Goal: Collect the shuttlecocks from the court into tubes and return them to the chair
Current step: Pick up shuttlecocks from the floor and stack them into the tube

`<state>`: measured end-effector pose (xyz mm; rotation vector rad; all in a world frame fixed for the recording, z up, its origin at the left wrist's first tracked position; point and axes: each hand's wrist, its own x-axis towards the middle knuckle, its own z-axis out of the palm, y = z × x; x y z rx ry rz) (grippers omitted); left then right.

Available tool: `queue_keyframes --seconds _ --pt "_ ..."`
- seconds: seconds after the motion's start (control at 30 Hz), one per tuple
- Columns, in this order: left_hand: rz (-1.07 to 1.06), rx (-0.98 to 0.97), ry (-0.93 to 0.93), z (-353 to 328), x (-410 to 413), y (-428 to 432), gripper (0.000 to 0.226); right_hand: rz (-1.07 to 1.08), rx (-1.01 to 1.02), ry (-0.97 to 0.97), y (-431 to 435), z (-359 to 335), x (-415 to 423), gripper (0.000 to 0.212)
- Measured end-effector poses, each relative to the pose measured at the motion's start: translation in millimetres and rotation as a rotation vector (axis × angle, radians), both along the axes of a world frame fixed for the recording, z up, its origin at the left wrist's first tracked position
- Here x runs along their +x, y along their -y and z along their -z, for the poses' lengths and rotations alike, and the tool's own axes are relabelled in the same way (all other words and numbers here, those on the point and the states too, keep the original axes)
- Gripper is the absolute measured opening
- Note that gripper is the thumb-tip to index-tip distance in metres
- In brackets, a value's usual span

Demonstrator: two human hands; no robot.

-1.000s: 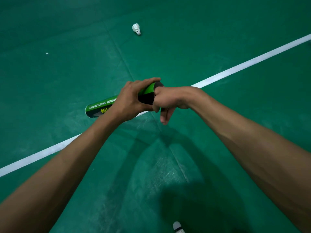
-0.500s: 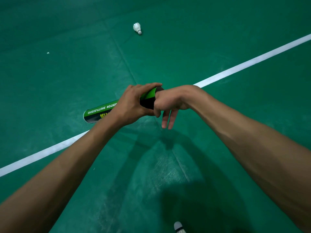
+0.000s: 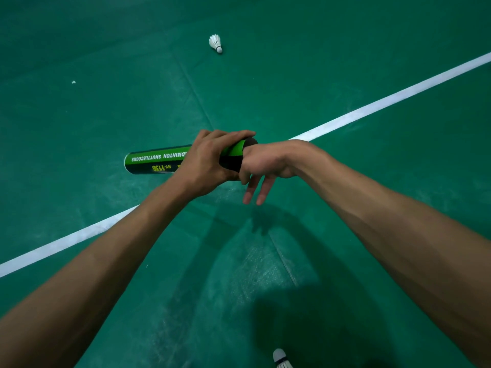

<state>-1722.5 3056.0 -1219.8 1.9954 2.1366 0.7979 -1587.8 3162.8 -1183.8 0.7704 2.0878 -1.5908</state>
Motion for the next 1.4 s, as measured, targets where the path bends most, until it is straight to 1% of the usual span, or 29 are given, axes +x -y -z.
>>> queue_keyframes --seconds 0.1,0.23,0.37,0.43,0.5,0.6,0.73,0.87,0.97,1.13,1.2,1.3,1.4 --pt "-0.013 -0.003 0.017 -2.9 -0.5 -1.3 0.087 0.002 0.004 -0.030 -1.3 -6.3 0.7 0.039" --pt "-0.014 -0.023 -0.022 -5.3 0.1 -0.3 0.088 -0.014 -0.032 -0.036 -2.8 -9.0 4.0 0.038" --pt "-0.045 -0.003 -0.012 -14.9 -1.8 -7.2 0.088 0.063 -0.101 -0.156 -10.0 -19.3 6.9 0.042" --pt "-0.062 0.021 -0.004 -22.3 -4.0 -13.7 0.088 0.105 -0.068 -0.218 -13.9 -29.3 6.6 0.037" --pt "-0.086 0.035 -0.009 -26.5 -6.7 -17.9 0.089 0.098 -0.020 -0.236 -13.9 -36.9 5.1 0.033" --pt "-0.093 0.017 -0.042 -25.5 -9.0 -19.1 0.089 0.057 -0.006 -0.190 -10.0 -39.4 3.6 0.042" --pt "-0.097 0.017 -0.056 -21.5 -6.8 -13.8 0.088 0.032 -0.130 -0.136 -9.5 -36.4 7.9 0.039" --pt "-0.095 0.018 -0.092 -19.5 -1.7 -8.4 0.087 0.038 -0.260 -0.147 -11.6 -26.5 10.2 0.051" --pt "-0.109 0.013 -0.082 -17.9 -0.1 -7.0 0.087 0.050 -0.282 -0.178 -11.0 -20.2 9.7 0.056" --pt "-0.129 0.001 -0.098 -10.2 -3.2 -6.2 0.087 0.062 -0.219 -0.175 -7.7 -12.1 3.2 0.050" --pt "-0.125 0.010 -0.097 -10.2 -6.7 -7.2 0.084 0.081 -0.240 -0.206 -8.5 -11.9 1.1 0.048" --pt "-0.100 0.027 -0.037 -10.6 -9.7 -7.2 0.083 0.060 -0.310 -0.240 -13.0 -16.5 1.2 0.041" --pt "-0.103 0.042 0.009 -10.8 -9.4 -7.1 0.081 0.022 -0.296 -0.230 -17.0 -19.9 -3.7 0.030"
